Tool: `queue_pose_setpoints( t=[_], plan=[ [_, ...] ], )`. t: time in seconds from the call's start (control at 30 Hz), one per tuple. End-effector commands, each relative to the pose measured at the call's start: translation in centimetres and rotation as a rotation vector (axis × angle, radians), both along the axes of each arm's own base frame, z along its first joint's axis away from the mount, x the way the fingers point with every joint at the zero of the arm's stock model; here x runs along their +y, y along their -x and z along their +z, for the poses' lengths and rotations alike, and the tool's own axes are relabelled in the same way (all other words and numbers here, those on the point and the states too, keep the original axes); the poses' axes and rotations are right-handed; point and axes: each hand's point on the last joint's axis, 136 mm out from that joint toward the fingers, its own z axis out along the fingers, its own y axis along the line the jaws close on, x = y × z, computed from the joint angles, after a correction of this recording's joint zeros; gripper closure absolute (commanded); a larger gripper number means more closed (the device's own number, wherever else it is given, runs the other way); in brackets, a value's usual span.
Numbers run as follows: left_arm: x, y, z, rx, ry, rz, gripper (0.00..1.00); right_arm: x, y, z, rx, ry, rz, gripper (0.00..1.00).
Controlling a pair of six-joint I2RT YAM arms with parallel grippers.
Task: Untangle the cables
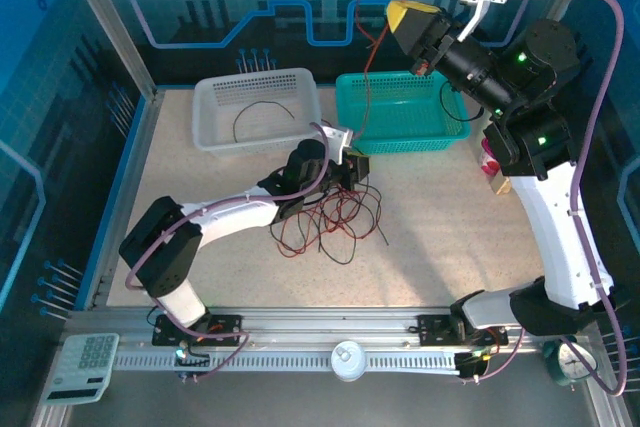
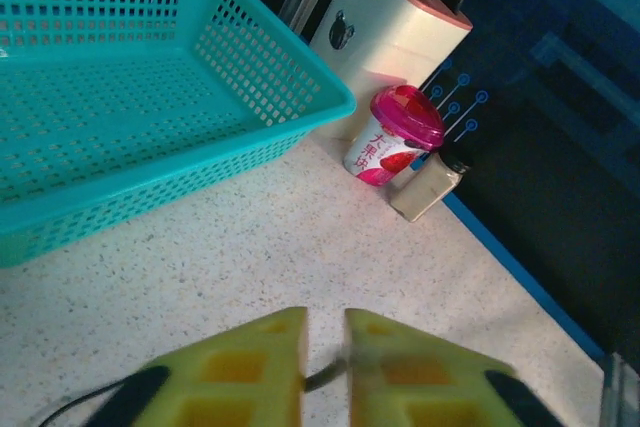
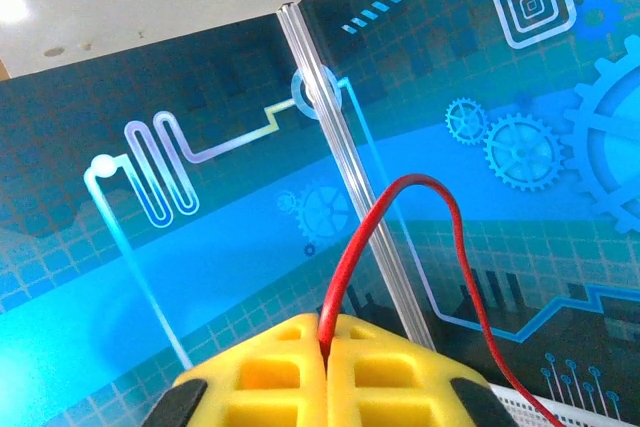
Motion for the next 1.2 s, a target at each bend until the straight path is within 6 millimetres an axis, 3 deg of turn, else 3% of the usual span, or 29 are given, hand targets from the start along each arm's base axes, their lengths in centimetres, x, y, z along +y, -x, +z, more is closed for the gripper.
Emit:
queue_pose_setpoints(
  t=[0.0, 0.23, 0.4, 0.83, 1.17],
  plan=[
    [-0.2, -0.5, 1.5, -0.043, 0.032, 0.021, 0.96, -1.9, 0.9, 1.7, -0.063, -0.014, -0.053, 1.0],
    [1.2, 0.1, 0.1, -0.027, -0.006, 0.048, 1.0, -5.6, 0.4, 2.5, -0.082, 0.008, -0.174, 1.0],
    [2.6, 0.8, 0.8, -0.036, -0.004, 0.062, 1.0, -7.5, -1.4, 0.9, -0.042, 0.026, -0.248, 1.0],
    [9.6, 2.5, 5.6, -0.086, -0.023, 0.208, 1.0, -6.1, -9.4, -8.7, 0.188, 0.083, -0.225, 1.0],
    [12.2, 3.3, 7.5, -0.108, -0.008, 0.268, 1.0, -3.9, -16.0, -16.2, 0.318, 0.175, -0.278, 1.0]
  ],
)
